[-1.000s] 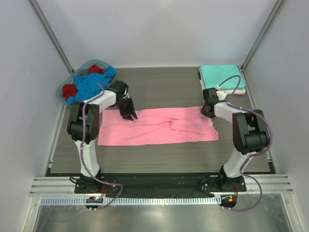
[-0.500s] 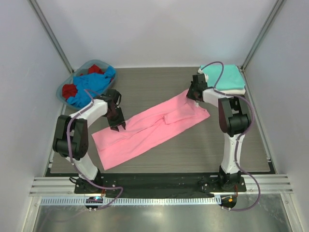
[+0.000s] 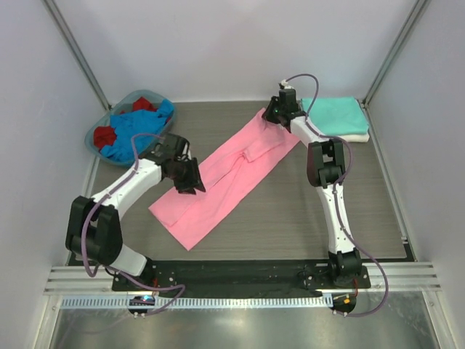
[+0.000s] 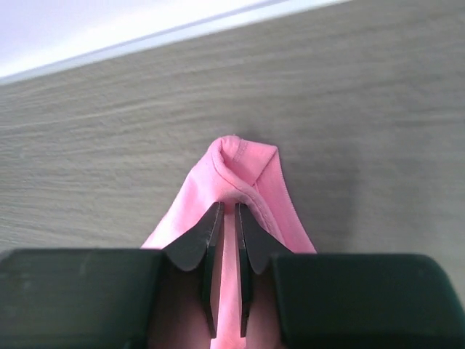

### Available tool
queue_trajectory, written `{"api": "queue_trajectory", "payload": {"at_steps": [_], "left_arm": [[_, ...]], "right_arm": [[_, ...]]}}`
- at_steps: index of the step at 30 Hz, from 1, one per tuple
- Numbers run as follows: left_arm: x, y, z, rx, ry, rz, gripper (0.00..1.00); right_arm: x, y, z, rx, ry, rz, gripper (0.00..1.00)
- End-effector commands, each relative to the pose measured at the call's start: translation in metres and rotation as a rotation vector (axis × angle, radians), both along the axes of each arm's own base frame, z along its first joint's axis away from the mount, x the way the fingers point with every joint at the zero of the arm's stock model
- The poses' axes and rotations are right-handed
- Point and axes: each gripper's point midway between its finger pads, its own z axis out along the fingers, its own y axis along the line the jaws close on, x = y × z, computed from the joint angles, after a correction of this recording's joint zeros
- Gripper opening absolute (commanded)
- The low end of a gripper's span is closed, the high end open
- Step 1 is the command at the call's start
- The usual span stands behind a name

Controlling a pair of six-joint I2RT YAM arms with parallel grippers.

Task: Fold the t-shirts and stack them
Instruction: Fold the tshirt

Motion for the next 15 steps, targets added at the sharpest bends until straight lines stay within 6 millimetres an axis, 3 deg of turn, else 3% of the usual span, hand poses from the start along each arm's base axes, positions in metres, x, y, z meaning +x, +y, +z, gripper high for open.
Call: {"api": "queue_trajectory", "payload": {"at_steps": [1, 3, 6, 7, 9, 10, 11, 12, 14, 15], "left_arm": [[-0.029, -0.033, -0.023, -0.022, 0.047, -0.107, 0.4], [-0.04, -0.038, -0.044, 0.011, 0.091, -0.122, 0.39], [-0.047, -0.04, -0.056, 0.029, 0.096, -0.136, 0.39], [-0.046, -0.04, -0.059, 0.033, 0.085, -0.139, 0.39], [-0.052, -0.042, -0.068, 0.036, 0.1, -0.148, 0.39], [-0.057, -0.041, -0.075, 0.036, 0.111, -0.143, 0.39], [-0.062, -0.045, -0.078, 0.033, 0.114, -0.154, 0.38], [-0.066, -0.046, -0.082, 0.031, 0.116, -0.15, 0.38], [-0.078, -0.053, -0.091, 0.012, 0.118, -0.153, 0.38], [-0.082, -0.056, -0.093, 0.006, 0.118, -0.151, 0.38]], "right_arm": [[0.007, 0.016, -0.006, 0.022, 0.002, 0.068, 0.18], [0.014, 0.022, 0.012, 0.037, -0.042, 0.084, 0.18], [0.012, 0.029, 0.045, 0.042, -0.083, 0.099, 0.25], [0.01, 0.031, 0.073, 0.05, -0.118, 0.1, 0.27], [0.002, 0.029, 0.092, 0.05, -0.118, 0.084, 0.33], [-0.003, 0.027, 0.128, 0.06, -0.159, 0.076, 0.35], [-0.007, 0.023, 0.137, 0.055, -0.156, 0.059, 0.39], [-0.016, 0.02, 0.133, 0.047, -0.13, 0.052, 0.41], [-0.034, 0.008, 0.167, 0.039, -0.128, 0.011, 0.48], [-0.043, -0.008, 0.16, 0.021, -0.082, -0.081, 0.48]]}}
